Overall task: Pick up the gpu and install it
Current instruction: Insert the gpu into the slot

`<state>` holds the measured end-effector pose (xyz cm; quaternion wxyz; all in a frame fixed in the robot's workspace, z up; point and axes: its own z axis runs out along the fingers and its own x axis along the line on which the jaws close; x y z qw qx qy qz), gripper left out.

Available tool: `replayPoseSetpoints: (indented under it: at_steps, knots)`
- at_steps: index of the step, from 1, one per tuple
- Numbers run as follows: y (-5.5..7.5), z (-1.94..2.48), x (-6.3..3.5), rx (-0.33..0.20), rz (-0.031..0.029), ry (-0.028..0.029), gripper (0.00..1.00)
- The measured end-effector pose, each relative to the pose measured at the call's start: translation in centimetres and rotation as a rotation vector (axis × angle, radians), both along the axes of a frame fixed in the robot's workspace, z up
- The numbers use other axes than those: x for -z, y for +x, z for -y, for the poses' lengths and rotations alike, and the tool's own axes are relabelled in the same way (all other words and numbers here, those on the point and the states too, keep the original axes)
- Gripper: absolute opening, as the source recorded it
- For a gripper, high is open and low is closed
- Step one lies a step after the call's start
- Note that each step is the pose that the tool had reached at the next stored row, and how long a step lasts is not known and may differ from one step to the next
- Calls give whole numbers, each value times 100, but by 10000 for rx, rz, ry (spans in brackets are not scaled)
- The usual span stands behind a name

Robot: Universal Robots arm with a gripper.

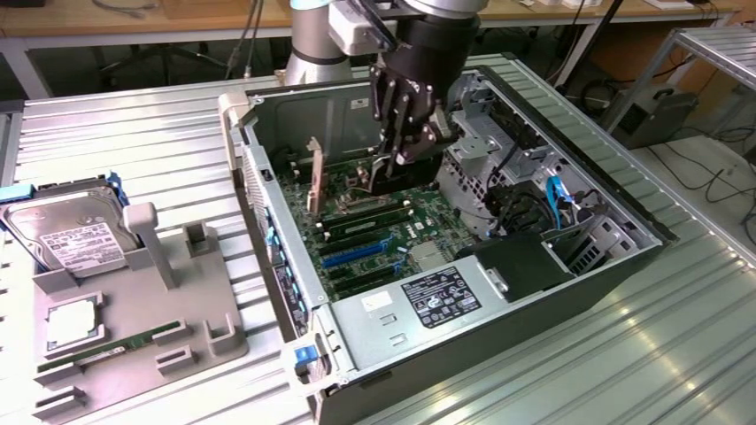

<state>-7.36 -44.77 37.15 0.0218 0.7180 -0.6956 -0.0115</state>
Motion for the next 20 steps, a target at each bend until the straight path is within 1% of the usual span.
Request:
replayPoseSetpoints:
  at_steps: [1, 11, 12, 14, 17, 20]
  knots:
    - [-9, 0, 34, -1, 0, 0, 26]
    - [-79, 0, 221, 32, 0, -1, 26]
    - [-87, 0, 292, 31, 0, 0, 26]
    - [-91, 3, 331, 32, 0, 0, 26]
    - [-94, 20, 394, 34, 1, 1, 26]
    - [-106, 56, 461, 39, 1, 0, 26]
